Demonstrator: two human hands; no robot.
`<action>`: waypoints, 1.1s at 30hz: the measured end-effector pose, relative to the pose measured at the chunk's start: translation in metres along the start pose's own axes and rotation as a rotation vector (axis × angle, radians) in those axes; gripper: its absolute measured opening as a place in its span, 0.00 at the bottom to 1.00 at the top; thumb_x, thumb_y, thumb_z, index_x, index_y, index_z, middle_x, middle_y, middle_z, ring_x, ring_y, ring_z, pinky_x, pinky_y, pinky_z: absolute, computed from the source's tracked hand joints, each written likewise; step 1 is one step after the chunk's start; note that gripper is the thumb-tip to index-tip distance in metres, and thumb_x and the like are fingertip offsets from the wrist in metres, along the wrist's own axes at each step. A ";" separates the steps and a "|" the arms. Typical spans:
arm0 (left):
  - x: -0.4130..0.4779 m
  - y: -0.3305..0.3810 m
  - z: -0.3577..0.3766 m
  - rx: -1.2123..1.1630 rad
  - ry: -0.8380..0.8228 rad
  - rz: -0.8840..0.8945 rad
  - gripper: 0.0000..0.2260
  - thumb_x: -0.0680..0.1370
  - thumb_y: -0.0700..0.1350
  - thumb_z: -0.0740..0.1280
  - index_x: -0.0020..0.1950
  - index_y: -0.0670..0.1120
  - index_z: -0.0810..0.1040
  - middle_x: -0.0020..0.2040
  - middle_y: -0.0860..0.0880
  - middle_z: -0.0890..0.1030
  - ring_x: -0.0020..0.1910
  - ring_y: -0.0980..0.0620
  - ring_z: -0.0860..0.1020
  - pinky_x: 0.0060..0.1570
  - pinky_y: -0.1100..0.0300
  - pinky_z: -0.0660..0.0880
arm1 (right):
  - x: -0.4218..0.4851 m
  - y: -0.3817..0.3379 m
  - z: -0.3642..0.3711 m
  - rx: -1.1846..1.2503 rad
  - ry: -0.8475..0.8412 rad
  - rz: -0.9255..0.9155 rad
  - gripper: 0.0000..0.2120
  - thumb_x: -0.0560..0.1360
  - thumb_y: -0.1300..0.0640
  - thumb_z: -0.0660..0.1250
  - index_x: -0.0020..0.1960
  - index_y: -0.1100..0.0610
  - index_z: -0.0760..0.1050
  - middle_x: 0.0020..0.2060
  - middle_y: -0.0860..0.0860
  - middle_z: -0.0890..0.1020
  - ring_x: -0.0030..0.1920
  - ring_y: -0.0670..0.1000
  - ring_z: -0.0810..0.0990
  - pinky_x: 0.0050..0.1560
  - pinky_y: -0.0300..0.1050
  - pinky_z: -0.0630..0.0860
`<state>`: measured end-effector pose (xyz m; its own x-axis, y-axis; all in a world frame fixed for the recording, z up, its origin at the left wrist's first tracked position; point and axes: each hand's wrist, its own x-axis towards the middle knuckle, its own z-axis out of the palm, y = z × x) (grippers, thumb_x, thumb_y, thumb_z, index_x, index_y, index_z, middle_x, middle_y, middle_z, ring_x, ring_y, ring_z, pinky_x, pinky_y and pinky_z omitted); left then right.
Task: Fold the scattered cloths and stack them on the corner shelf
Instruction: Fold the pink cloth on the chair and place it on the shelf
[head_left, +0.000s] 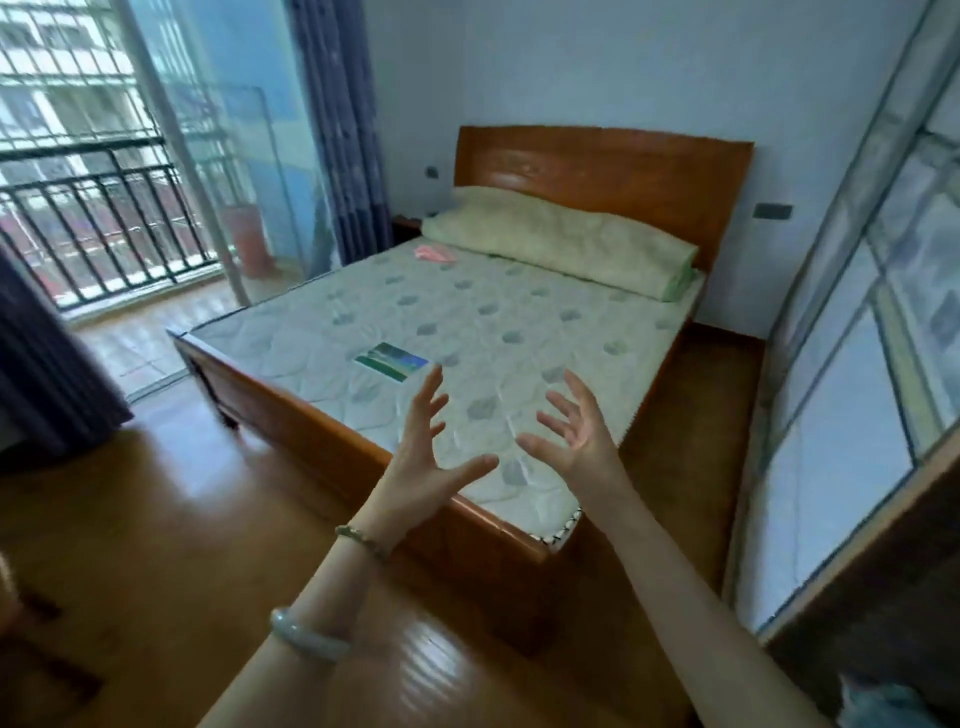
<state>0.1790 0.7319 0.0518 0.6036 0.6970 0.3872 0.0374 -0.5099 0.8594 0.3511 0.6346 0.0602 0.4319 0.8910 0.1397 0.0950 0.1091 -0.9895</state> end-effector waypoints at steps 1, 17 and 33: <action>-0.001 -0.008 -0.021 0.005 0.025 -0.016 0.46 0.67 0.60 0.74 0.75 0.62 0.47 0.77 0.57 0.54 0.73 0.60 0.60 0.71 0.56 0.63 | 0.009 0.002 0.023 0.008 -0.025 0.000 0.42 0.71 0.60 0.74 0.76 0.44 0.53 0.73 0.51 0.64 0.67 0.49 0.70 0.57 0.39 0.71; -0.030 -0.138 -0.267 0.113 0.554 -0.306 0.47 0.68 0.55 0.76 0.76 0.63 0.46 0.77 0.58 0.54 0.73 0.62 0.60 0.65 0.64 0.65 | 0.151 0.032 0.332 -0.071 -0.513 -0.029 0.45 0.68 0.51 0.76 0.75 0.40 0.52 0.74 0.47 0.64 0.67 0.46 0.69 0.60 0.37 0.70; 0.002 -0.280 -0.513 0.138 1.003 -0.584 0.45 0.68 0.59 0.72 0.76 0.61 0.47 0.78 0.56 0.54 0.74 0.57 0.61 0.68 0.58 0.65 | 0.332 0.089 0.655 -0.035 -1.032 -0.013 0.46 0.64 0.43 0.75 0.74 0.37 0.53 0.74 0.45 0.64 0.66 0.46 0.72 0.52 0.34 0.76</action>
<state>-0.2388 1.1342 -0.0165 -0.4314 0.8978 0.0882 0.2251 0.0125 0.9743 -0.0844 1.2282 -0.0063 -0.5474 0.8362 0.0341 0.1268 0.1232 -0.9842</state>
